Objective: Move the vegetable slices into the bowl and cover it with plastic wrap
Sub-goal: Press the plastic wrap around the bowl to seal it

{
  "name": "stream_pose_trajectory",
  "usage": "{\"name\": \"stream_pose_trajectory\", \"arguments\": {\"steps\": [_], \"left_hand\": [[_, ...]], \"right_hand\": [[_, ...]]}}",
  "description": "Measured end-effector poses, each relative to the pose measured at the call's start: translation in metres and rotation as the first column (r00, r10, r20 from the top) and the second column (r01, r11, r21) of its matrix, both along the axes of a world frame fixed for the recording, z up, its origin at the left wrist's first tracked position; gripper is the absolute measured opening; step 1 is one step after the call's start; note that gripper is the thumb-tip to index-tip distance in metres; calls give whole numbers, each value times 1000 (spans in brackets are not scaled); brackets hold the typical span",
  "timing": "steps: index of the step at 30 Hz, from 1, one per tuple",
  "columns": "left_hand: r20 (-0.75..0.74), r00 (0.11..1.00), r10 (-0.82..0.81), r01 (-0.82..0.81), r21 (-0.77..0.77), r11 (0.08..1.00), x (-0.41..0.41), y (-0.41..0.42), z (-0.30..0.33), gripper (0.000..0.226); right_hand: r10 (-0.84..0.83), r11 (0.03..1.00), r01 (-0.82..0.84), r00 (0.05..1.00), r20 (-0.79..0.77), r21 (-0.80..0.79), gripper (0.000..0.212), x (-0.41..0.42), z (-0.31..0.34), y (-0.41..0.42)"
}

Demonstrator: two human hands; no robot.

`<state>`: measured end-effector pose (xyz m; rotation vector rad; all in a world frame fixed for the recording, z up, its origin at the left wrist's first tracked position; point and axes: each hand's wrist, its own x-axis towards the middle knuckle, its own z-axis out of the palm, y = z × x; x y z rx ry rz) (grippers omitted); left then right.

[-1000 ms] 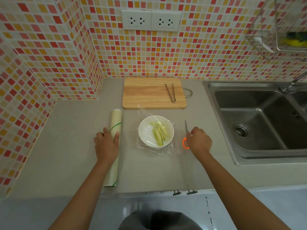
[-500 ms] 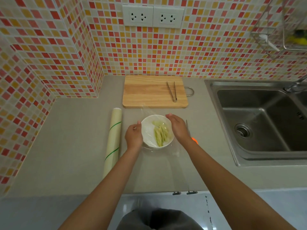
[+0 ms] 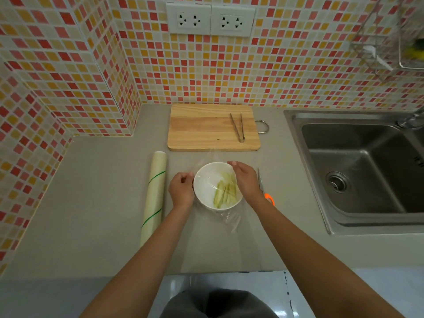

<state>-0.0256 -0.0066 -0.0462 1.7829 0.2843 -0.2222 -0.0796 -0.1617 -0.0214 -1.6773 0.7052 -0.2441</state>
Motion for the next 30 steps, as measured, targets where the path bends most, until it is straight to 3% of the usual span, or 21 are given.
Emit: {"name": "stream_pose_trajectory", "arguments": {"steps": [4,11,14,17,21,30], "left_hand": [[-42,999,12,-11,30,999,-1,-3,-10,20],[-50,998,-43,44,19,999,8,-2,-15,16],[-31,998,-63,63,18,998,10,-1,-13,15],[-23,995,-92,92,18,996,11,-2,-12,15],[-13,996,-86,86,15,996,11,-5,-14,13],[19,998,-60,61,-52,997,11,-5,-17,15]], "right_hand": [[-27,1000,27,1000,5,14,29,-6,-12,0],[-157,948,148,987,12,282,24,-6,-15,-6],[-230,963,213,969,94,165,22,3,-5,-19],[-8,996,-5,988,155,88,25,19,7,-24],[327,934,-325,945,11,147,28,31,3,-16],[336,925,-327,942,-16,195,31,22,-10,-16]]}}
